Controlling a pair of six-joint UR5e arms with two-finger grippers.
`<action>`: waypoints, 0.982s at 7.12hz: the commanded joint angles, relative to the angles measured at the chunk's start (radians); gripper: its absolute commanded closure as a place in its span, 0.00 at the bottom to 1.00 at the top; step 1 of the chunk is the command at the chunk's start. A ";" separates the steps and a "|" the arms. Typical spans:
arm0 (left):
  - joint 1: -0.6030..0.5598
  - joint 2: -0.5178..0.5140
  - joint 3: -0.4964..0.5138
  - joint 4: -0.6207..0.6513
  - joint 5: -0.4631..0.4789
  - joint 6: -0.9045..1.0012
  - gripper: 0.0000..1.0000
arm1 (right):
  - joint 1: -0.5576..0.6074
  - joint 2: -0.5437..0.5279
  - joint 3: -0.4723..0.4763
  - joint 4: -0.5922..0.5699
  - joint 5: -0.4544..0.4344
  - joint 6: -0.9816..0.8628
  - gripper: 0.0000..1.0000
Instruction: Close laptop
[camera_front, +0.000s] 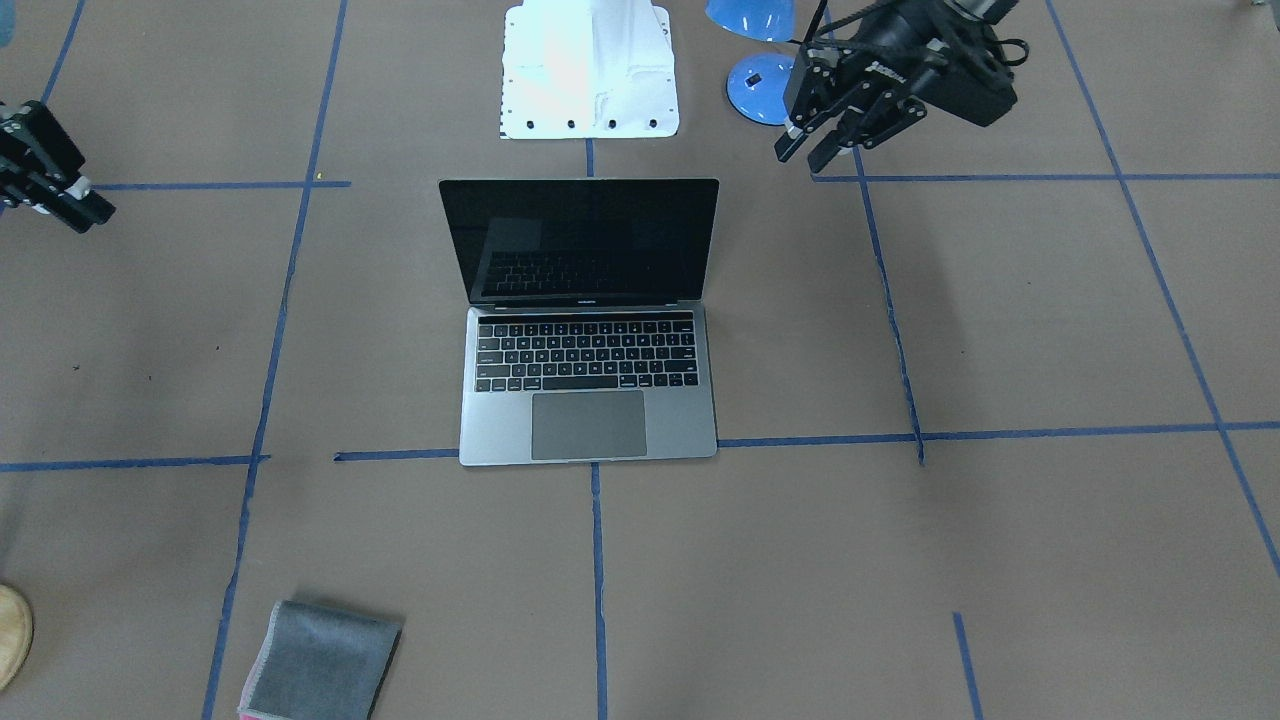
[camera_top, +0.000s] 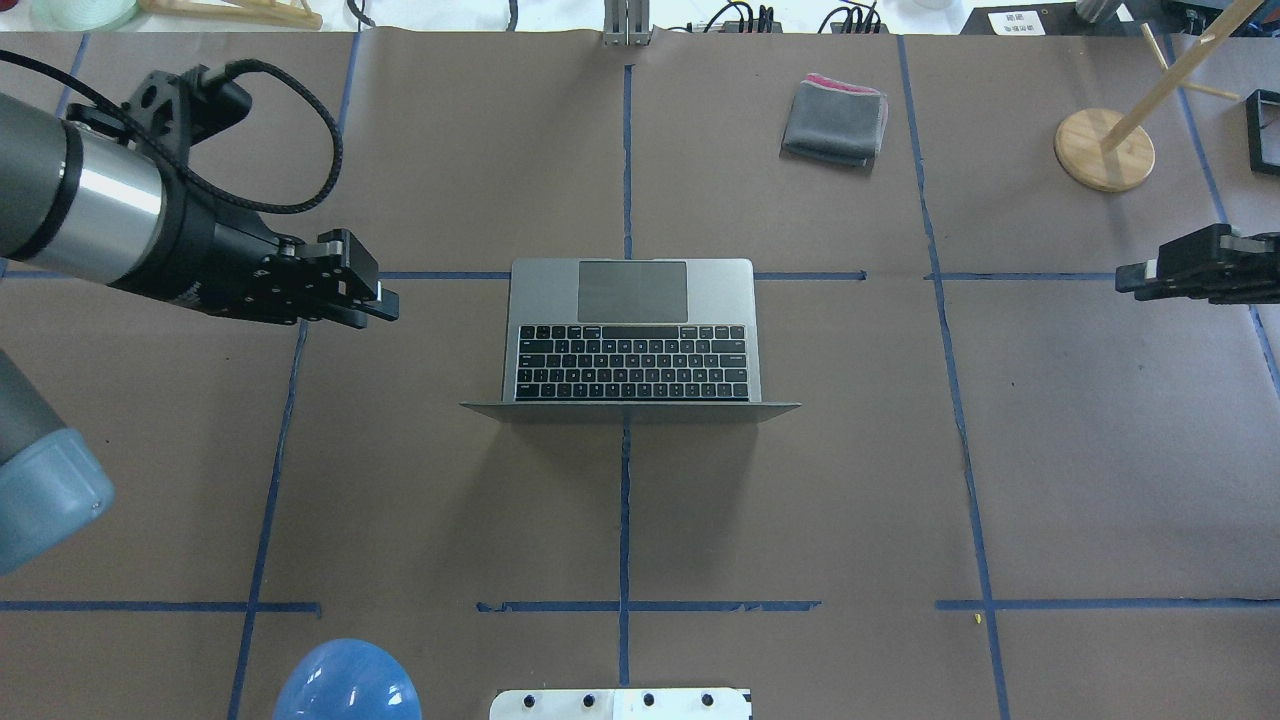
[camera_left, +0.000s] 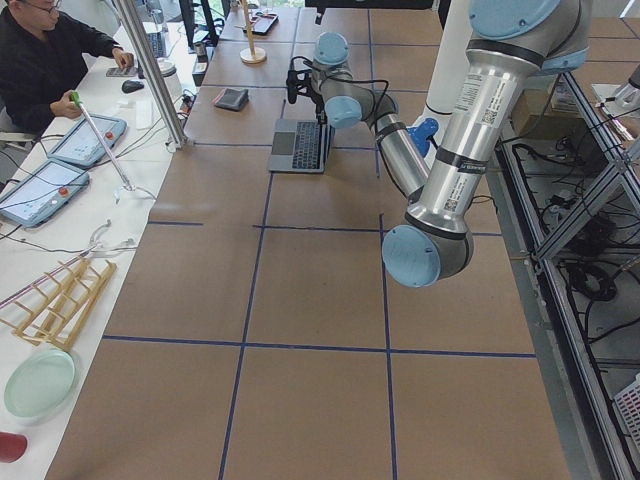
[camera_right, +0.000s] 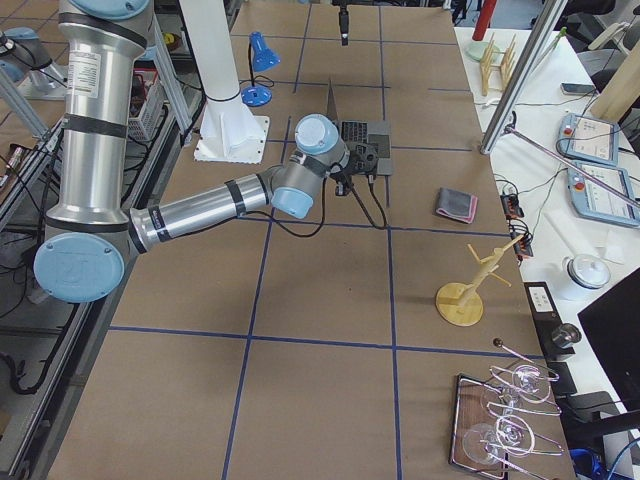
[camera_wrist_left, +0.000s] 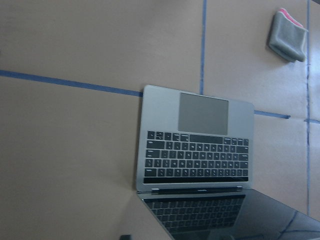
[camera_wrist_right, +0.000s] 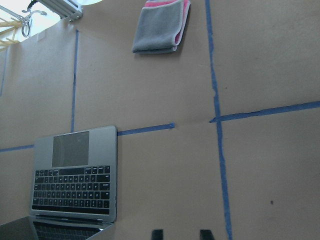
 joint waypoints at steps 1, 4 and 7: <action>0.118 -0.031 -0.006 0.016 0.045 -0.026 0.96 | -0.153 0.000 0.057 0.012 -0.092 0.054 0.82; 0.221 -0.045 -0.005 0.016 0.057 -0.055 1.00 | -0.264 0.029 0.101 0.013 -0.101 0.076 0.96; 0.365 -0.066 0.006 0.018 0.213 -0.084 1.00 | -0.550 0.070 0.138 0.013 -0.432 0.177 0.97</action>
